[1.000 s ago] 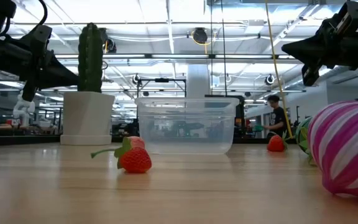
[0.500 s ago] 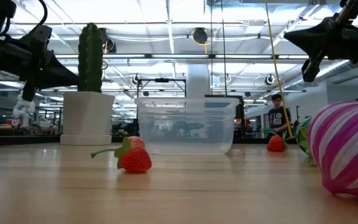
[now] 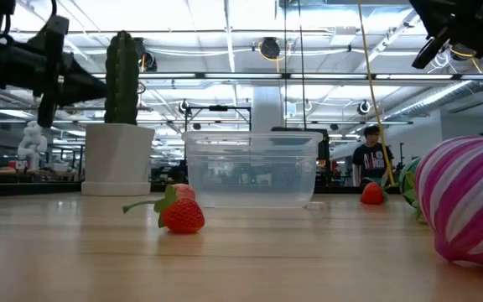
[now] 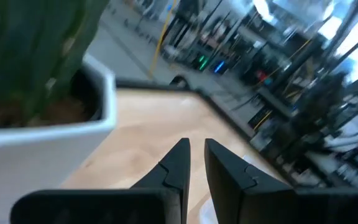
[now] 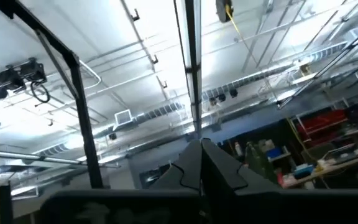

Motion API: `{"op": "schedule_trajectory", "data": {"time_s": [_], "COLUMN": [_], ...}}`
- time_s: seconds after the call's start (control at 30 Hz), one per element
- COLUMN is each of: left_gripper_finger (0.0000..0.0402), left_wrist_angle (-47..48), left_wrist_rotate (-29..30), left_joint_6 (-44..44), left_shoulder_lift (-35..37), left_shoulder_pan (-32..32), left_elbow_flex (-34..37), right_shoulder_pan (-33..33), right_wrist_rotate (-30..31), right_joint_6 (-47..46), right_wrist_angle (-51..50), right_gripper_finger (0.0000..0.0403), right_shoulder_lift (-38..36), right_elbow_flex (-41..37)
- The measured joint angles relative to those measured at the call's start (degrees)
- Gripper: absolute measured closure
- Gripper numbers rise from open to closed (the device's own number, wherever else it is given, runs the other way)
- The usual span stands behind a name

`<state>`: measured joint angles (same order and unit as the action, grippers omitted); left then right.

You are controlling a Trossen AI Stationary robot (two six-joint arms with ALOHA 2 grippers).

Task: Pick and placing Produce into tupperware
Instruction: Put the watermelon into the transparent bin

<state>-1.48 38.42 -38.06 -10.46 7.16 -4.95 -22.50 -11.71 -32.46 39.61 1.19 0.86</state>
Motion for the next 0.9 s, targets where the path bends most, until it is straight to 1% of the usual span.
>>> {"op": "schedule_trajectory", "data": {"time_s": [0.13, 0.2, 0.27, 0.3, 0.37, 0.43, 0.47, 0.5, 0.57, 0.67, 0.77, 0.83, 0.87, 0.9], "left_gripper_finger": [0.0350, 0.0350, 0.0350, 0.0350, 0.0350, 0.0350, 0.0350, 0.0350, 0.0350, 0.0350, 0.0350, 0.0350, 0.0350, 0.0350], "left_wrist_angle": [-8.7, -9.9, -8.8, -6.4, 2.8, 15.0, 20.9, 26.5, 35.3, 46.1, 60.1, 70.2, 74.7, 78.5], "left_wrist_rotate": [-3.3, -5.1, -6.7, -7.4, -8.5, -9.9, -10.6, -11.7, -14.7, -17.6, -17.5, -16.4, -15.8, -15.4], "left_joint_6": [8.0, 10.8, 13.9, 15.5, 18.1, 18.7, 18.7, 18.7, 18.7, 18.5, 14.5, 9.7, 7.4, 4.8], "left_shoulder_lift": [0.0, 0.0, 0.0, 0.0, 0.0, -0.5, -1.3, -2.2, -5.0, -10.4, -16.8, -21.2, -23.2, -25.1], "left_shoulder_pan": [0.0, 0.0, 0.0, 0.0, 0.0, 0.0, 0.1, 0.1, 0.1, 0.1, 0.1, 0.1, 0.1, 0.1], "left_elbow_flex": [-0.1, -1.4, -4.7, -7.4, -14.9, -24.5, -29.8, -34.9, -44.1, -56.5, -66.8, -72.5, -74.8, -76.6], "right_shoulder_pan": [0.0, 0.0, 0.0, 0.0, 0.0, 0.0, 0.0, 0.0, 0.0, 0.0, 0.0, 0.0, 0.0, 0.0], "right_wrist_rotate": [-0.1, 0.0, 0.0, 0.0, -1.5, -4.4, -5.9, -7.4, -9.3, -8.4, -1.8, 2.5, 4.3, 5.2], "right_joint_6": [-2.8, -3.2, -3.2, -2.6, 0.1, 4.8, 7.5, 10.0, 14.7, 19.4, 20.2, 20.2, 20.2, 20.2], "right_wrist_angle": [-0.9, -0.6, -0.4, -0.7, -2.4, -4.4, -8.0, -14.6, -32.3, -63.8, -95.7, -114.1, -121.3, -126.2], "right_gripper_finger": [0.0403, 0.0403, 0.0403, 0.0403, 0.0403, 0.0403, 0.0403, 0.0403, 0.0403, 0.0403, 0.0403, 0.0403, 0.0403, 0.0403], "right_shoulder_lift": [1.3, 2.4, 3.9, 4.8, 7.2, 9.0, 10.3, 12.1, 16.7, 27.6, 40.1, 48.6, 52.2, 55.3], "right_elbow_flex": [0.0, 0.4, 2.2, 3.2, 8.2, 16.3, 21.4, 27.1, 39.3, 60.9, 81.6, 92.5, 96.9, 100.3]}}
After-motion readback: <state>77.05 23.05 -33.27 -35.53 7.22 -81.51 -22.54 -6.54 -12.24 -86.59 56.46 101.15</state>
